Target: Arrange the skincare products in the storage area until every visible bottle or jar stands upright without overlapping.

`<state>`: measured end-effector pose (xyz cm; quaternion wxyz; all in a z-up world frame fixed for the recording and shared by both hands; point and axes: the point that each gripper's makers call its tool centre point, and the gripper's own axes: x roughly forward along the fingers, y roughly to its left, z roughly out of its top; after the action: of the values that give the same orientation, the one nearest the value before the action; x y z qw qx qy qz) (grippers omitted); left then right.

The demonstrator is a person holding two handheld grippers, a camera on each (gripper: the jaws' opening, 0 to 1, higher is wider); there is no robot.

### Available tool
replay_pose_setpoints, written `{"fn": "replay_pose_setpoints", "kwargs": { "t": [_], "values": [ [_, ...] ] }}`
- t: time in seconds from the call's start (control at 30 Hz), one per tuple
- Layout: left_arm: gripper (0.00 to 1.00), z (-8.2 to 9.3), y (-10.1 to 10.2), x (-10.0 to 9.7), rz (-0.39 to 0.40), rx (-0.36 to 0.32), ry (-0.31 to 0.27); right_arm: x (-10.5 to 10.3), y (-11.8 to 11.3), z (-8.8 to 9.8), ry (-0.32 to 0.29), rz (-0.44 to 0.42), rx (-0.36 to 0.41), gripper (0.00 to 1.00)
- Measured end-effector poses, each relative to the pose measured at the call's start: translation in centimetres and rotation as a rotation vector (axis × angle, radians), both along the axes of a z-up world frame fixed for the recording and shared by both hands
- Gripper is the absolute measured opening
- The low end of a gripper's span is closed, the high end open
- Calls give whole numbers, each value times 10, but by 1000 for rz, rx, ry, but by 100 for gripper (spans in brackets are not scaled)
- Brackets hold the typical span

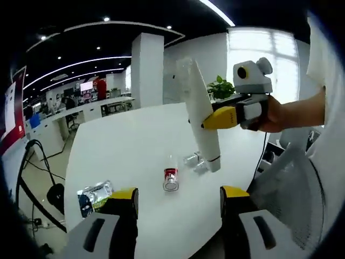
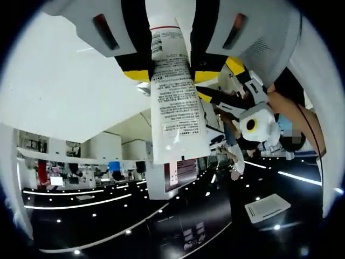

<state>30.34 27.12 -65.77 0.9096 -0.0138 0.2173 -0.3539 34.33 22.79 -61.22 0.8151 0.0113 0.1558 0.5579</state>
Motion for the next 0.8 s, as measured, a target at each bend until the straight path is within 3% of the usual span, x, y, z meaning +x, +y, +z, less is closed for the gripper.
{"fn": "replay_pose_setpoints", "kwargs": {
  "t": [0.13, 0.27, 0.37, 0.4, 0.6, 0.8],
  "values": [
    [73, 13, -36, -3, -56, -194, 35, -9, -1, 13, 45, 31, 80, 24],
    [72, 16, -57, -10, -87, -361, 96, -17, -6, 20, 92, 61, 136, 24],
    [68, 16, -63, -17, -132, -373, 114, -24, -9, 21, 123, 87, 165, 24],
    [66, 19, -67, -22, -167, -399, 120, -30, -9, 22, 162, 113, 191, 24],
    [57, 31, -78, -35, -245, -537, 192, -50, -9, 25, 244, 162, 277, 24],
    [54, 32, -87, -48, -326, -582, 248, -73, -6, 27, 306, 222, 342, 25]
  ]
}}
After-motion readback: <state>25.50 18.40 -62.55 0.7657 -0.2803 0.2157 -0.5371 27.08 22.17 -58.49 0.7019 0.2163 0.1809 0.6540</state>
